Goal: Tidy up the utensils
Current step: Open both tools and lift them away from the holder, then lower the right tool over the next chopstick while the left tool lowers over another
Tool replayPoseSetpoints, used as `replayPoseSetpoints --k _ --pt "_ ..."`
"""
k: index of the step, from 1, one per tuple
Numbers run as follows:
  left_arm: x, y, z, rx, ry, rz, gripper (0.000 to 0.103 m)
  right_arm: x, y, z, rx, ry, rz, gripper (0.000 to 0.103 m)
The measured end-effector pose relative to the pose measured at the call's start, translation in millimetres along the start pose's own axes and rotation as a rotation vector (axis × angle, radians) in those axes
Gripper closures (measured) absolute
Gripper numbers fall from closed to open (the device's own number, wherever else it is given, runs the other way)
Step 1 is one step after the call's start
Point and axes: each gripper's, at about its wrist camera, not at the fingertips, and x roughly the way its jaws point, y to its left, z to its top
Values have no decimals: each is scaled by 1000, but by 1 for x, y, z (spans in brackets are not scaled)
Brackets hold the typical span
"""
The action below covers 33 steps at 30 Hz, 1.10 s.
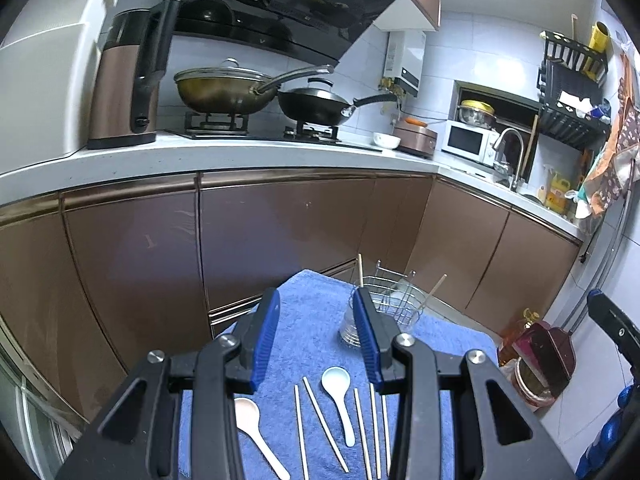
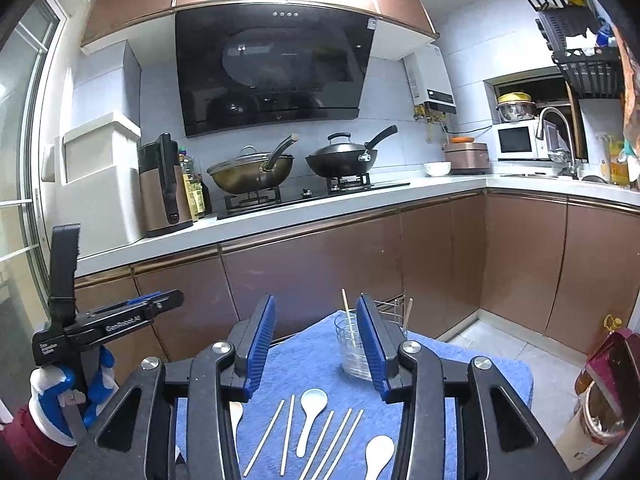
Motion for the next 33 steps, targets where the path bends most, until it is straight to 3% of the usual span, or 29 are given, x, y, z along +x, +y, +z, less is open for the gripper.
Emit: replayPoseSetpoints --k 9,14,17,24,33 --pt "-9 14 -13 -24 -64 40 63 -8 -15 -21 29 4 -71 56" --pt "-17 21 -12 -55 -120 8 62 -9 -25 -25 49 5 -84 56" --pt "-16 21 -9 -53 -110 -15 60 -5 -29 -28 56 16 -85 56" --pt "20 26 -20 -68 43 -83 60 22 -35 -40 68 92 -71 56" --pt "100 35 -58 -142 329 -154 60 70 -45 -58 86 226 -73 56"
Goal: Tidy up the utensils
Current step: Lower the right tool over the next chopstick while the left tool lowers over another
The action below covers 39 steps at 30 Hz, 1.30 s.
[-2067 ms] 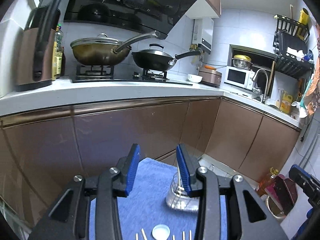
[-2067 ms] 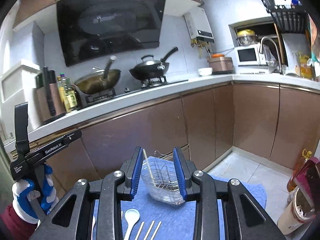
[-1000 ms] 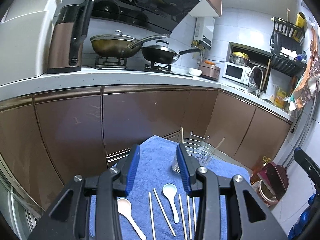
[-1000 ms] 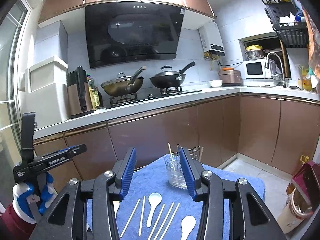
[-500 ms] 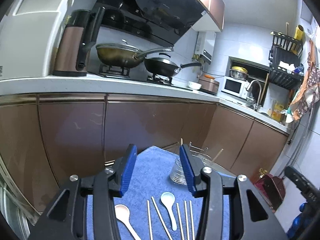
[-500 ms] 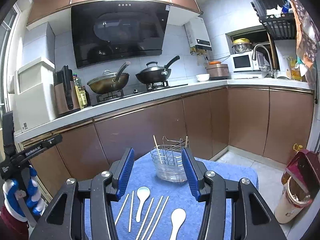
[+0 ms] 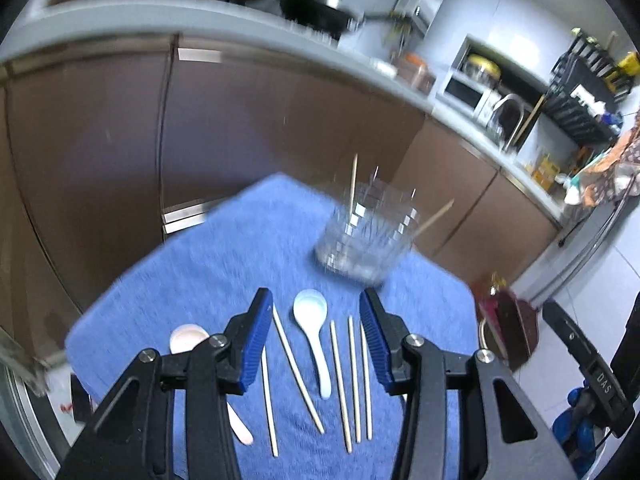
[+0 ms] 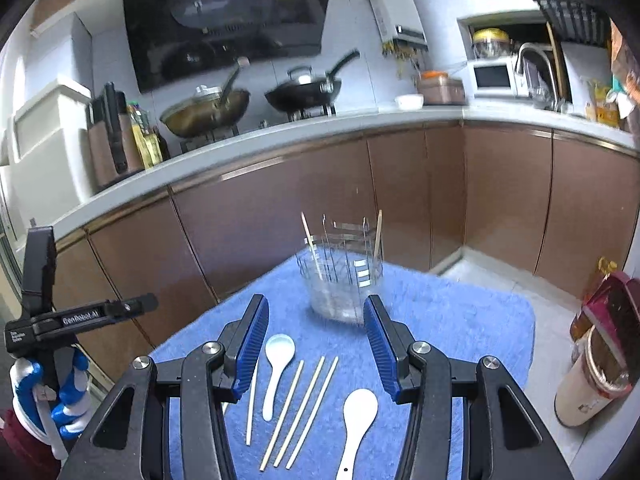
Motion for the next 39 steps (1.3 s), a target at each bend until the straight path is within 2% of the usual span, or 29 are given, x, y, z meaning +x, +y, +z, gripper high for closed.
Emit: replayPoseSetpoints --k 3,7,12,18,27,34,39 --pt "40 4 -7 -8 125 1 61 27 -4 -5 9 82 2 56" --pt "83 12 -18 -30 251 15 61 60 -9 -13 21 183 12 56" --pt "139 29 -27 -88 399 27 74 100 -13 -25 27 299 26 64" --pt "175 38 -27 -124 465 55 84 137 -20 -40 33 403 36 70" --pt "206 47 -24 -139 529 94 88 183 -33 -53 69 540 72 87" --pt "227 45 -26 -123 575 127 92 221 -34 -59 59 645 74 88" --pt "231 39 -23 -112 586 137 92 245 -31 -63 26 711 28 89"
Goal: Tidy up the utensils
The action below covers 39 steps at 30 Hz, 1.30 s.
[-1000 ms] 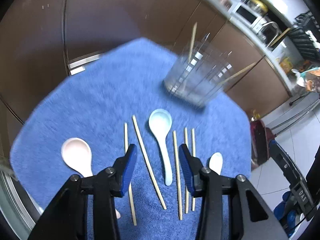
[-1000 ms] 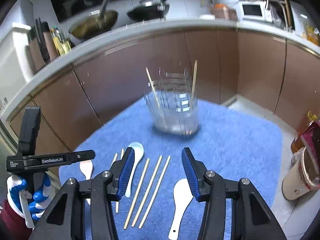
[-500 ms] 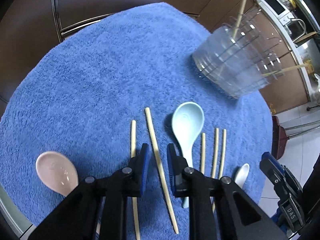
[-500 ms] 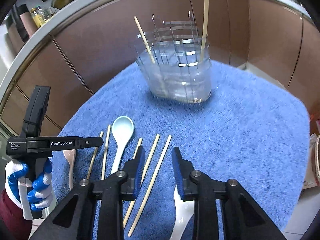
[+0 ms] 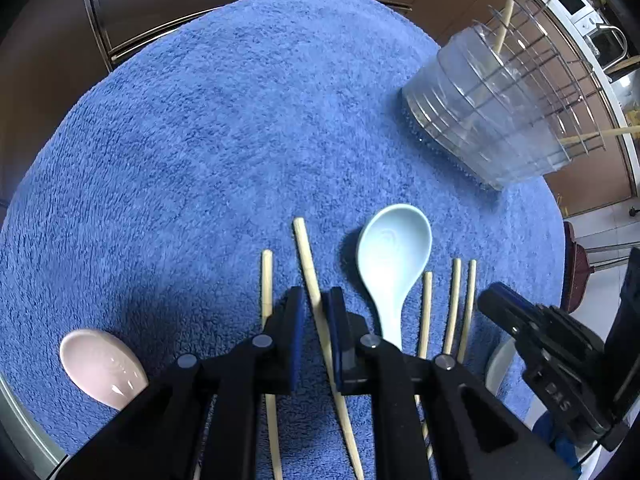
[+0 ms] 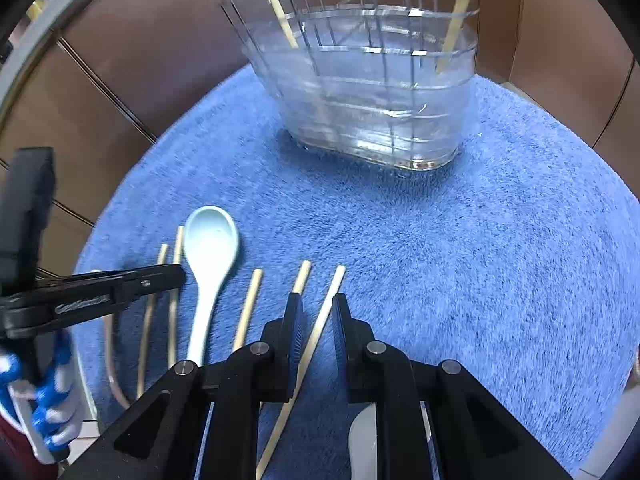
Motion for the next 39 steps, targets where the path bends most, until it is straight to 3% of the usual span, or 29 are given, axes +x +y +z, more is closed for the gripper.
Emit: replayPoseSetpoints --k 5,14,27,39 --pt "1 -4 1 4 -4 4 92 18 2 5 -14 46 -69 89" --pt "4 -8 1 9 -11 30 95 26 17 4 -52 47 -133 91" --pt "4 -26 -5 20 -48 88 97 5 3 -3 50 -3 -43 97" --pt "-46 -37 -36 75 -199 54 98 -62 5 -31 35 -163 70 97"
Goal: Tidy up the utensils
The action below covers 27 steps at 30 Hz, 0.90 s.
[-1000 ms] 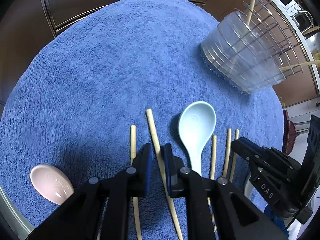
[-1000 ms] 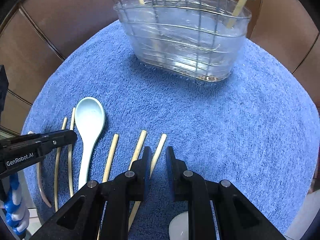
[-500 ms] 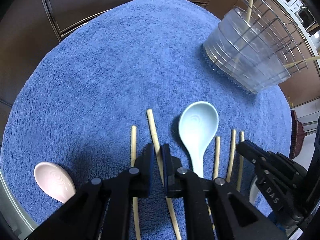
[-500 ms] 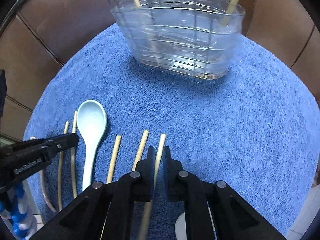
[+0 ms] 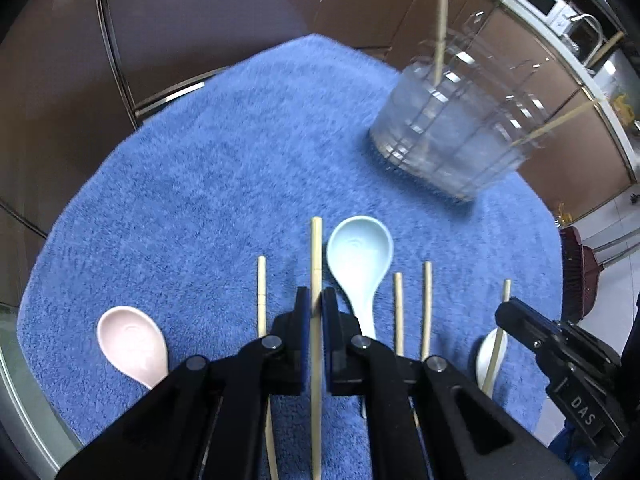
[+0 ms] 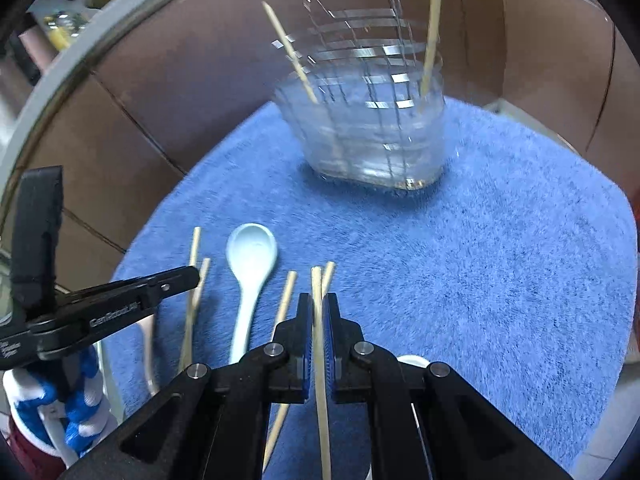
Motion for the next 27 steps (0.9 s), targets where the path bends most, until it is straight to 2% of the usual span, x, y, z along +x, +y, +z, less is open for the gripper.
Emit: replayPoseSetpoints --k 7,15,22,27 --pt "-34 -1 -13 20 -80 -48 98 -40 20 -17 -10 -97 36 97" --pt "-83 6 -30 33 -217 -151 98 -80 23 -33 -22 -201 69 97" --pt "-108 4 -30 32 -318 -163 98 -104 29 -38 -44 -279 79 97" --pt "-125 -4 -16 46 -395 -170 98 -127 37 -25 -84 -356 85 97"
